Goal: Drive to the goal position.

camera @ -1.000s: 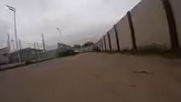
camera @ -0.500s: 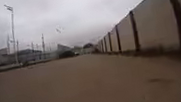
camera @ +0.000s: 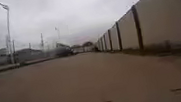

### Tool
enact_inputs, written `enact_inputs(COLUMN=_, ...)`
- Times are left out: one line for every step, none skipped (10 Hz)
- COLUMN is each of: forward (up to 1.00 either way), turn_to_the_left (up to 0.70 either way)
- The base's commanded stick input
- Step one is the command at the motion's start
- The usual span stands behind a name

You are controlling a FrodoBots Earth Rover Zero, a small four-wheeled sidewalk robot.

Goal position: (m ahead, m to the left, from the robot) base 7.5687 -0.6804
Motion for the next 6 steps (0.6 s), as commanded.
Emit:
enact_inputs(forward=1.0, turn_to_the_left=0.0)
enact_inputs(forward=1.0, turn_to_the_left=0.0)
enact_inputs(forward=1.0, turn_to_the_left=0.0)
enact_inputs(forward=1.0, turn_to_the_left=0.0)
enact_inputs(forward=1.0, turn_to_the_left=0.0)
enact_inputs(forward=1.0, turn_to_the_left=0.0)
